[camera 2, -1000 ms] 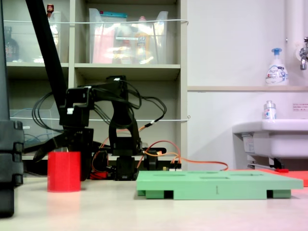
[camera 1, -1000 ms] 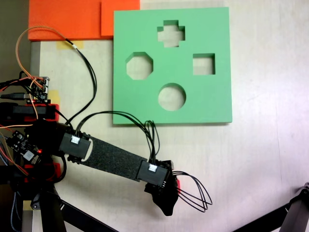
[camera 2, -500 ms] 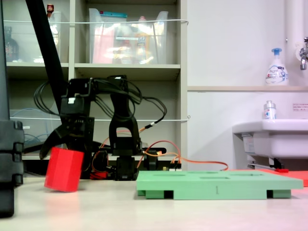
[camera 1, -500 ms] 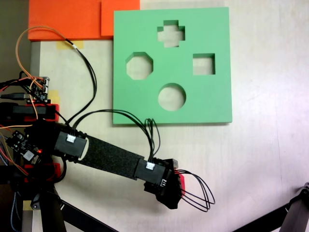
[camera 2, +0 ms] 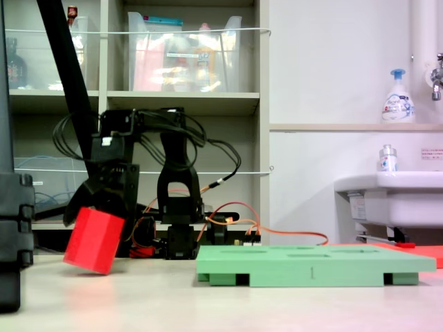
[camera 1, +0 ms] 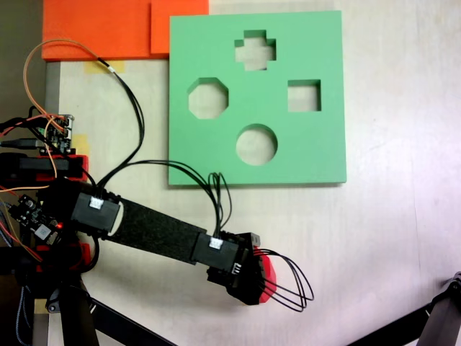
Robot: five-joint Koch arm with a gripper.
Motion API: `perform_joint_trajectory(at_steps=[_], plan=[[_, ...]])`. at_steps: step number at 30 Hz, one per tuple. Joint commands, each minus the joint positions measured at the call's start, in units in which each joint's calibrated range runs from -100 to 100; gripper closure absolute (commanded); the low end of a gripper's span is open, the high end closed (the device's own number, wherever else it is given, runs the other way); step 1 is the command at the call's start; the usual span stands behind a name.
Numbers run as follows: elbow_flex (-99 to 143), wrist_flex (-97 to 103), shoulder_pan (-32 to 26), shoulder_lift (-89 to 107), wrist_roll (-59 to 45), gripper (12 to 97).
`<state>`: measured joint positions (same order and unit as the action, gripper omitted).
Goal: Put the octagonal pillar block into the corresponding hole
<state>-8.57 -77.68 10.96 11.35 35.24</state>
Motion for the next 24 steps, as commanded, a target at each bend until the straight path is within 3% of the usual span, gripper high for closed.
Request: perform_joint_trajectory(at_steps=[1, 24], plan=[[1.99, -4.22, 0.39, 5.68, -0.10, 80.0], [9.37, -11.73, -0.24, 33.48, 1.37, 80.1]])
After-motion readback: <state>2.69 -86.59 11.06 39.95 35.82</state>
